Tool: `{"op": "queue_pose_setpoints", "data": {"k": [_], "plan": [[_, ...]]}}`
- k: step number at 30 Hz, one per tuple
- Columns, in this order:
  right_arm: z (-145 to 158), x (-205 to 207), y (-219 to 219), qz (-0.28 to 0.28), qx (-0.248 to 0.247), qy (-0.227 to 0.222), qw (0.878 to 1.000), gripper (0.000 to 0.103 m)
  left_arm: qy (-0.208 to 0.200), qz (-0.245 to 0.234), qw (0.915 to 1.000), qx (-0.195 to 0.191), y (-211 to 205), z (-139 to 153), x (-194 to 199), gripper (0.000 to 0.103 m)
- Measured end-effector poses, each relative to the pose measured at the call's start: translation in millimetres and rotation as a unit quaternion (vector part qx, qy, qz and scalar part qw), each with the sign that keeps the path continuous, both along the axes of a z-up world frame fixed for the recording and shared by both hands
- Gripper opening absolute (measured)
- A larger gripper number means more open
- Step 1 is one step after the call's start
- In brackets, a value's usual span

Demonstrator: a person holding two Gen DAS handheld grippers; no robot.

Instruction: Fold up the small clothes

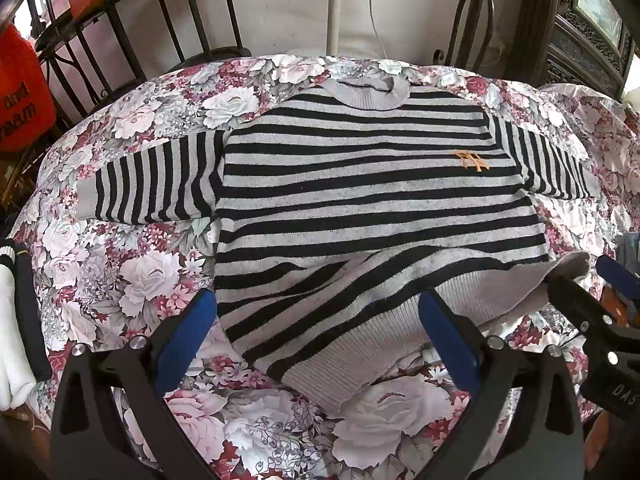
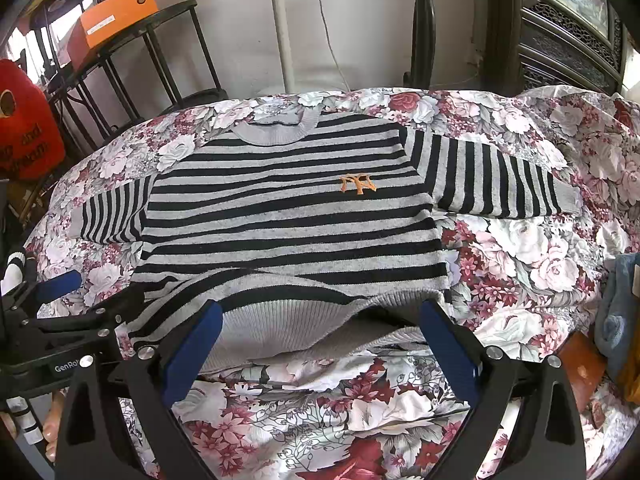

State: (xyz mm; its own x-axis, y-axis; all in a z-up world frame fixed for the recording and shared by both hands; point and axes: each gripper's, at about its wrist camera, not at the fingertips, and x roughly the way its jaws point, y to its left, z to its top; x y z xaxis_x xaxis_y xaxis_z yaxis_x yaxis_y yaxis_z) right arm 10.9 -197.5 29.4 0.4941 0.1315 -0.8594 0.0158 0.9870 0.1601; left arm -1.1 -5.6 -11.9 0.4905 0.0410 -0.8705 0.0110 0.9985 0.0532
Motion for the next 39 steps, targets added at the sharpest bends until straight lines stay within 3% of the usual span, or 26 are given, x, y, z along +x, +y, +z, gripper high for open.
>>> {"op": "queue_pose_setpoints", "data": {"k": [16,19,22,25,30,35,37,38,39], "plan": [[-11,-3,-4,-0.001,-0.001,0.001,1.000,0.099,0.009,0.003,0.9999,-0.006,4,-11,-11,0.098],[1,3,-1,-0.003,0.000,0.002,1.000,0.099,0.016,0.003,0.9998,-0.010,6,-13,-11,0.098],[-1,3,-2,-0.006,0.005,0.004,1.000,0.099,0.035,-0.001,0.9993,-0.016,9,-17,-6,0.098],[-16,0,-19,-0.014,0.034,0.021,0.999,0.099,0.088,0.005,0.9949,-0.048,24,-36,-2,0.098],[-27,3,-38,-0.035,0.128,0.063,0.989,0.099,0.169,0.046,0.9718,-0.157,72,-72,-5,0.098],[-48,9,-55,-0.044,0.238,0.077,0.967,0.099,0.219,0.089,0.9358,-0.262,107,-100,-15,0.098],[-58,9,-64,-0.055,0.283,0.083,0.954,0.099,0.219,0.074,0.9266,-0.296,103,-96,-17,0.098],[-61,10,-67,-0.060,0.301,0.083,0.948,0.099,0.222,0.063,0.9189,-0.320,99,-95,-17,0.098],[-64,11,-71,-0.069,0.328,0.088,0.938,0.099,0.230,0.047,0.9049,-0.355,90,-94,-18,0.098]]}}
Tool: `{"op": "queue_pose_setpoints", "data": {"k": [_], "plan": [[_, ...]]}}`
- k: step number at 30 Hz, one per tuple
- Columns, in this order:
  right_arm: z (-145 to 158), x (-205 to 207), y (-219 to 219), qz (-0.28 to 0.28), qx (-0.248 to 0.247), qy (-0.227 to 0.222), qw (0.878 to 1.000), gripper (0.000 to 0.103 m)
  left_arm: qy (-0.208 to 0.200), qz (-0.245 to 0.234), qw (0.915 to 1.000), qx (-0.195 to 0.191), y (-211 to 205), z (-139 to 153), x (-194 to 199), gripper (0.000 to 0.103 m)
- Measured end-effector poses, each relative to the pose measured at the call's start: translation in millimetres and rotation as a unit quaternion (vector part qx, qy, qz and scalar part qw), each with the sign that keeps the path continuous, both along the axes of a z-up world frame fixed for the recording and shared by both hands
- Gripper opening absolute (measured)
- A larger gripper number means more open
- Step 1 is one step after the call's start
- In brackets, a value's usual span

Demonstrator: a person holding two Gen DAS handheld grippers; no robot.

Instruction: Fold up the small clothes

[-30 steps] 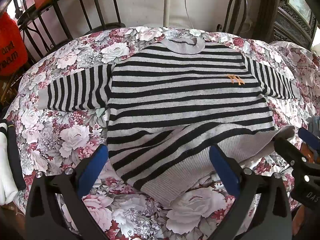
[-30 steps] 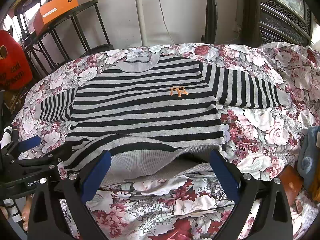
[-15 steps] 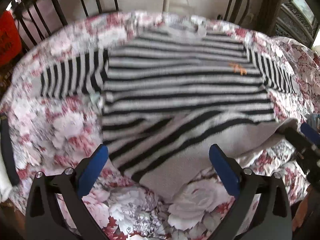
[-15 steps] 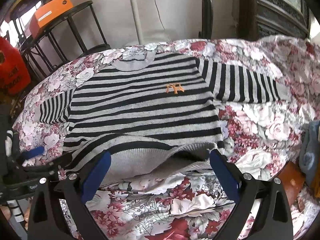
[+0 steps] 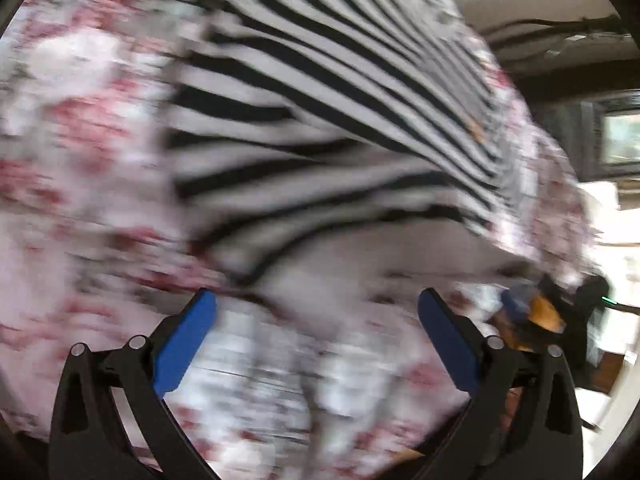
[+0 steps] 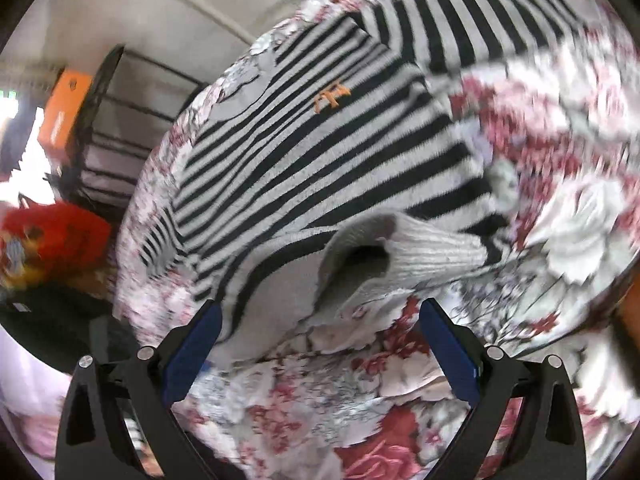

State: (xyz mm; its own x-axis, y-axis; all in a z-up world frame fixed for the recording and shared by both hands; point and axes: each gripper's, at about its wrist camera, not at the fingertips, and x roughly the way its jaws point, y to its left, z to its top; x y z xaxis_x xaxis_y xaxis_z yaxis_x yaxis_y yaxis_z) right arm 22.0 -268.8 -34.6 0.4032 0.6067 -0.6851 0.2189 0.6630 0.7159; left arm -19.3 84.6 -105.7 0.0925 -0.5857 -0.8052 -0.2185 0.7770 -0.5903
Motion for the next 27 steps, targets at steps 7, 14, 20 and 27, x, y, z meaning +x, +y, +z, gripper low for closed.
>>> {"op": "queue_pose_setpoints", "data": {"k": [7,14,20,27], "plan": [[-6,10,-17,-0.033,0.034,-0.008,0.999,0.099,0.044,0.007,0.9989,0.018,-23,-33,9,0.097],[-15,14,-26,-0.053,0.033,0.006,0.998,0.091,0.066,0.024,0.9976,-0.004,-12,-49,6,0.014],[-11,-11,-48,-0.079,0.074,0.024,0.994,0.092,0.041,0.023,0.9984,-0.033,-4,-26,-4,0.007],[-46,-25,-65,-0.114,0.151,0.078,0.979,0.092,0.026,0.035,0.9973,-0.058,27,-3,-32,0.006]]}}
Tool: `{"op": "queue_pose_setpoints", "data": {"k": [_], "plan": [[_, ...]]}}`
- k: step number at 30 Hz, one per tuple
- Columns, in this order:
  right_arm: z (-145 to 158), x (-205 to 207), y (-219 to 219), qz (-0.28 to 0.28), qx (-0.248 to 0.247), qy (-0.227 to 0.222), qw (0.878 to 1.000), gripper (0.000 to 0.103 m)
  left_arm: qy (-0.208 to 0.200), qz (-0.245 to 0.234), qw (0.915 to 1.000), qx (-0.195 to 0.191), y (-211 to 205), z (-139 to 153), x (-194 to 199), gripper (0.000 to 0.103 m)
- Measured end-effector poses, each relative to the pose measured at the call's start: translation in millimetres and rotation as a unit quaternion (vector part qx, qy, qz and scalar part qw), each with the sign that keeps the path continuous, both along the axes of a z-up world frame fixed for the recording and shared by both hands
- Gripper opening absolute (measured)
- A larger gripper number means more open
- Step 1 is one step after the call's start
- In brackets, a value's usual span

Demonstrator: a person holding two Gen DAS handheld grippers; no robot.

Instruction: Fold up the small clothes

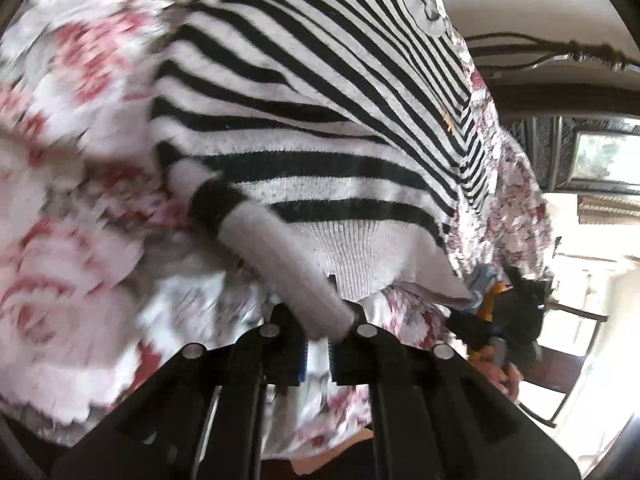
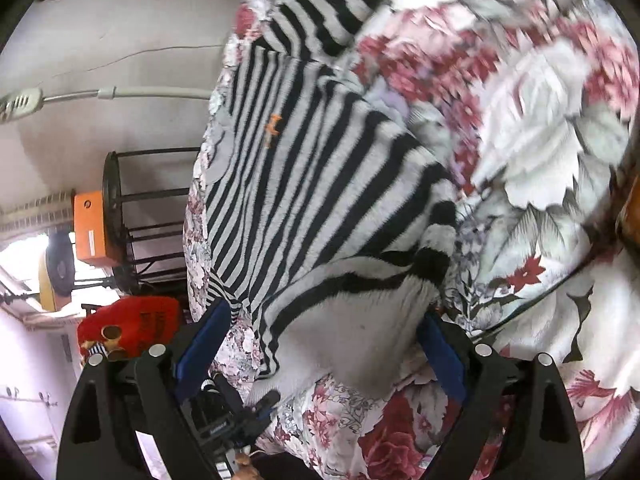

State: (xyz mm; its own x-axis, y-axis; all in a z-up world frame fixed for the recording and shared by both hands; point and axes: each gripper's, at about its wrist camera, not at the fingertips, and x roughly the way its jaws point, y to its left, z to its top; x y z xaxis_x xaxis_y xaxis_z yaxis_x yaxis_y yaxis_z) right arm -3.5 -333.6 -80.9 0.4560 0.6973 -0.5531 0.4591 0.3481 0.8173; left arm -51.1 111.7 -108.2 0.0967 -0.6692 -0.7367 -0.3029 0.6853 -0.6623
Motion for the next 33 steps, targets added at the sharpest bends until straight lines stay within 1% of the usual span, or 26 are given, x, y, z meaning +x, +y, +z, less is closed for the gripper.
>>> {"op": "queue_pose_setpoints", "data": {"k": [3,4,5,6,7,8,9,10,11,12,14,16,17,18,19,20,22,24,25,26,27,28,29,30,31,33], "plan": [[4,-4,14,0.031,-0.057,-0.011,0.998,0.091,0.010,0.010,0.9999,-0.003,8,-3,-3,0.006],[6,-5,22,0.042,-0.079,-0.011,0.996,0.087,0.014,0.011,0.9998,-0.001,10,-6,-3,0.006],[8,-6,27,0.053,-0.102,-0.014,0.993,0.080,0.024,0.013,0.9996,0.000,10,-11,-2,0.009],[8,-5,32,0.058,-0.115,-0.015,0.992,0.074,0.032,0.018,0.9993,0.000,13,-14,-3,0.016],[6,-8,33,0.062,-0.128,-0.015,0.990,0.056,0.037,0.025,0.9990,-0.001,12,-17,-2,0.021],[4,-9,32,0.063,-0.130,-0.013,0.989,0.039,0.039,0.032,0.9987,-0.005,11,-18,1,0.029],[1,-11,31,0.063,-0.126,-0.010,0.990,0.030,0.037,0.037,0.9986,-0.009,11,-17,3,0.040],[-3,-14,29,0.061,-0.120,-0.005,0.991,0.021,0.033,0.041,0.9985,-0.013,12,-16,4,0.045],[-5,-15,27,0.061,-0.117,-0.004,0.991,0.018,0.028,0.046,0.9984,-0.016,12,-14,6,0.054],[-5,-16,27,0.062,-0.117,-0.007,0.991,0.017,0.023,0.049,0.9984,-0.015,11,-12,8,0.060],[-1,-19,27,0.066,-0.122,-0.017,0.990,0.015,0.018,0.059,0.9981,-0.008,13,-8,9,0.062],[7,-22,25,0.065,-0.126,-0.029,0.989,0.013,0.013,0.060,0.9981,-0.001,14,-5,10,0.061],[13,-23,24,0.066,-0.129,-0.037,0.989,0.012,0.006,0.049,0.9985,0.022,12,-2,11,0.052],[17,-23,24,0.066,-0.132,-0.040,0.988,0.011,0.001,0.037,0.9984,0.043,10,-1,12,0.026],[22,-24,24,0.067,-0.136,-0.046,0.987,0.011,-0.001,0.026,0.9980,0.057,8,-1,12,0.013],[26,-25,24,0.067,-0.137,-0.050,0.987,0.010,0.001,0.025,0.9983,0.052,9,-2,10,0.007],[39,-30,24,0.071,-0.147,-0.065,0.985,0.009,-0.005,0.040,0.9982,0.045,16,3,7,0.006],[50,-39,25,0.080,-0.155,-0.081,0.981,0.008,-0.031,0.043,0.9979,0.036,25,21,2,0.006],[51,-42,26,0.088,-0.163,-0.080,0.979,0.008,-0.038,0.040,0.9978,0.036,29,27,0,0.006],[49,-45,30,0.104,-0.179,-0.070,0.976,0.008,-0.034,0.031,0.9976,0.051,33,27,-3,0.006],[42,-48,34,0.122,-0.196,-0.054,0.971,0.008,-0.018,0.026,0.9975,0.063,36,20,-5,0.007],[28,-50,39,0.144,-0.207,-0.025,0.967,0.008,0.032,0.017,0.9964,0.076,37,-3,-7,0.007],[19,-51,42,0.153,-0.207,-0.008,0.966,0.005,0.062,0.018,0.9957,0.066,39,-18,-10,0.007],[16,-50,41,0.156,-0.205,-0.004,0.966,0.005,0.075,0.024,0.9953,0.057,42,-24,-11,0.008],[18,-50,40,0.155,-0.200,-0.005,0.968,0.005,0.069,0.023,0.9957,0.056,44,-21,-10,0.008],[25,-53,37,0.146,-0.197,-0.004,0.969,0.010,0.031,0.011,0.9957,0.086,43,3,-8,0.010]]}}
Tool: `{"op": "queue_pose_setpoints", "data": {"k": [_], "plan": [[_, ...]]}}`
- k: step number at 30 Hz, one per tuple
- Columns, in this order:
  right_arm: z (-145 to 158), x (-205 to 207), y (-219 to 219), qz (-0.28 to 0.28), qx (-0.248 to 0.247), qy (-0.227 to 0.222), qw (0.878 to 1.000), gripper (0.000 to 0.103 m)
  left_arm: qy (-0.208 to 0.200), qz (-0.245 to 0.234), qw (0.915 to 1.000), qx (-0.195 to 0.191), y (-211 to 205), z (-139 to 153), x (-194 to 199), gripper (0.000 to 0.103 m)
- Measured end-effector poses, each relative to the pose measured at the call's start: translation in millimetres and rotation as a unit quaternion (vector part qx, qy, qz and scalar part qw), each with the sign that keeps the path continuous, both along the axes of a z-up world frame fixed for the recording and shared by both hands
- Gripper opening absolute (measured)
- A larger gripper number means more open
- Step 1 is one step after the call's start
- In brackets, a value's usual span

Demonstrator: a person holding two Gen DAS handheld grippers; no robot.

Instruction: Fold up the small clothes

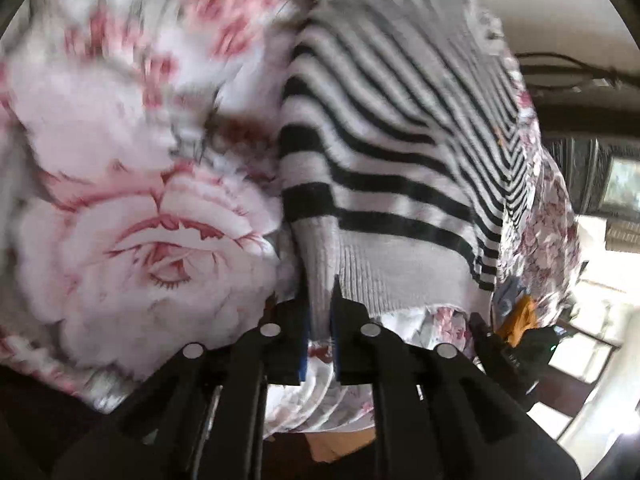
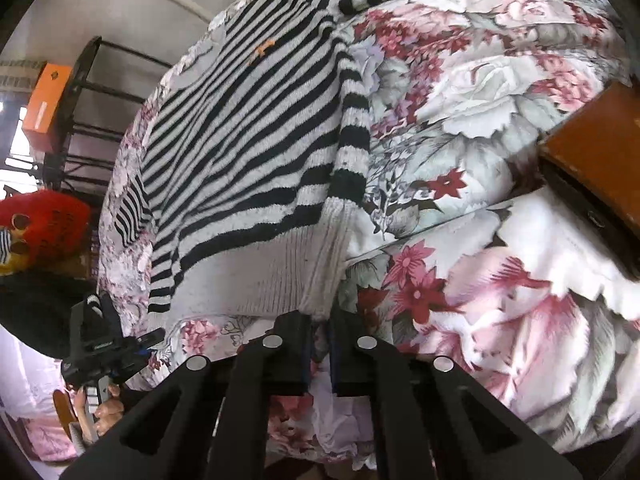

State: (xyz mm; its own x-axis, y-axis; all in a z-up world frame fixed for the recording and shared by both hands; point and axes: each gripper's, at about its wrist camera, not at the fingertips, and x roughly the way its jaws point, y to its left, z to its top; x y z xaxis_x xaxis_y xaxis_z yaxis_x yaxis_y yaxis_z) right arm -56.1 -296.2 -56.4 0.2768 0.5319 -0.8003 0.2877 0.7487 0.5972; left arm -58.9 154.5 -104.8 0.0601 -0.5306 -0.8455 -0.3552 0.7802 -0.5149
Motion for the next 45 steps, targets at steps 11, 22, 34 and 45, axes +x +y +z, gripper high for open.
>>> {"op": "queue_pose_setpoints", "data": {"k": [11,22,34,45], "plan": [[82,66,102,0.126,-0.145,-0.154,0.969,0.033,-0.146,-0.118,0.9669,0.173,-74,69,61,0.067],[-16,76,163,0.244,-0.185,-0.050,0.951,0.036,-0.081,-0.243,0.9126,0.319,-135,-45,84,0.085],[-14,64,90,0.140,-0.133,-0.025,0.981,0.062,-0.031,-0.194,0.9391,0.282,-81,-53,100,0.099],[21,96,108,0.152,-0.167,-0.081,0.971,0.068,-0.088,-0.190,0.9394,0.272,-99,-16,150,0.098]]}}
